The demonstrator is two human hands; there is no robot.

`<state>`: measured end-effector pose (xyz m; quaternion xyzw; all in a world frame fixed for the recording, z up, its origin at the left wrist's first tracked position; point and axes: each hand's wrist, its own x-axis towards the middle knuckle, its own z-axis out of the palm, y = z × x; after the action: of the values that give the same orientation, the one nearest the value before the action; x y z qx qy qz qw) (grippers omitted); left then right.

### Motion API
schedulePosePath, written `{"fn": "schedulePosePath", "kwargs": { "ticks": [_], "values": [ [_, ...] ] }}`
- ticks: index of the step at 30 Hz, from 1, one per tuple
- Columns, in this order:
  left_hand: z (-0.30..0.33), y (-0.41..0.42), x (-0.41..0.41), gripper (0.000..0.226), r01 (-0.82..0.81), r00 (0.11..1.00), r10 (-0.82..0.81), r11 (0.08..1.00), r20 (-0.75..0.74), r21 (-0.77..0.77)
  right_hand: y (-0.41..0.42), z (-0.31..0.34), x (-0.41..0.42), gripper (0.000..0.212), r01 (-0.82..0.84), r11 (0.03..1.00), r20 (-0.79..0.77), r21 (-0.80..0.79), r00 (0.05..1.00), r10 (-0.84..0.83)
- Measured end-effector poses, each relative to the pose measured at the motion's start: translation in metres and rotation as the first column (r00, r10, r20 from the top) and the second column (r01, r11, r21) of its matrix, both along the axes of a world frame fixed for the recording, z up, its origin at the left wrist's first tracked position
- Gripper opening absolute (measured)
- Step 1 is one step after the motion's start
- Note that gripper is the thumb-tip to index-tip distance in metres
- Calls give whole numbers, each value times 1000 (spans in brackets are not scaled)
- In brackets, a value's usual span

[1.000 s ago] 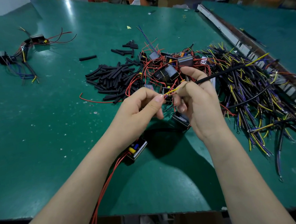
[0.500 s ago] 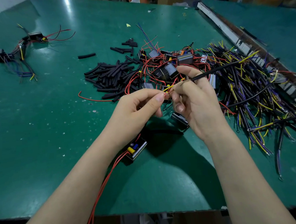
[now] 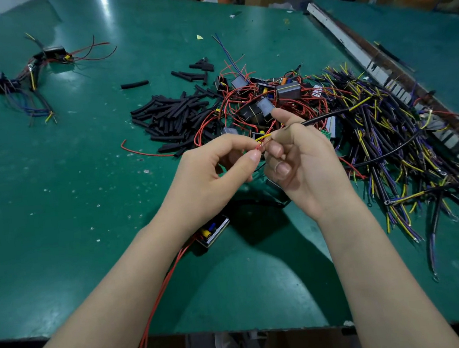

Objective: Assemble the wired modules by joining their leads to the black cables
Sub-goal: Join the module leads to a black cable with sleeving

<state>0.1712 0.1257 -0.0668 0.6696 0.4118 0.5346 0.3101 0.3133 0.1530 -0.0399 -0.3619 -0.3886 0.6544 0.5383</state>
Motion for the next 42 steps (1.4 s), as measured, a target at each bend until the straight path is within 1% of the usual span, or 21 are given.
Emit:
{"fn": "schedulePosePath", "kwargs": {
  "ticks": [3, 6, 10, 13, 15, 20, 24, 29, 33, 36, 40, 42],
  "values": [
    [0, -1, -1, 10, -64, 996, 70, 993, -58, 94, -1, 1, 0, 30, -19, 999, -14, -35, 1000, 18],
    [0, -1, -1, 7, -99, 988, 115, 982, -98, 159, -1, 1, -1, 28, -27, 997, -62, -70, 998, 23],
    [-1, 0, 1, 15, -149, 974, 178, 970, -138, 193, 0, 2, -1, 26, -20, 993, -114, -119, 993, 7],
    [-2, 0, 1, 17, -207, 954, 248, 951, -167, 232, 1, 2, 0, 24, -7, 989, -154, -146, 988, -16],
    [-2, 0, 0, 18, -220, 944, 266, 948, -195, 230, 2, 2, 1, 22, 19, 990, -158, -141, 987, -41],
    [0, -2, 1, 21, -190, 949, 229, 964, -218, 184, 2, 2, 0, 21, 83, 994, -80, -75, 993, -89],
    [0, -1, 0, 20, -147, 960, 177, 978, -215, 149, 2, 0, -4, 27, 134, 991, 55, 9, 989, -134],
    [-1, 0, 0, 18, -72, 980, 86, 994, -178, 82, 2, -2, -4, 29, 130, 991, 93, 26, 987, -132],
    [-2, 1, 0, 11, -27, 991, 34, 998, -133, 50, 2, -3, -3, 30, 134, 990, 103, 43, 985, -138],
    [-3, 1, 0, 10, 10, 996, -9, 1000, -92, 6, 1, -4, -3, 30, 153, 984, 119, 92, 979, -163],
    [-3, 2, 0, 6, 46, 999, -46, 997, 5, -67, 0, -4, -4, 32, 190, 969, 161, 159, 963, -215],
    [-3, 3, 0, 7, 71, 996, -65, 992, 62, -102, 0, -4, -5, 33, 174, 968, 152, 181, 967, -202]
  ]
}}
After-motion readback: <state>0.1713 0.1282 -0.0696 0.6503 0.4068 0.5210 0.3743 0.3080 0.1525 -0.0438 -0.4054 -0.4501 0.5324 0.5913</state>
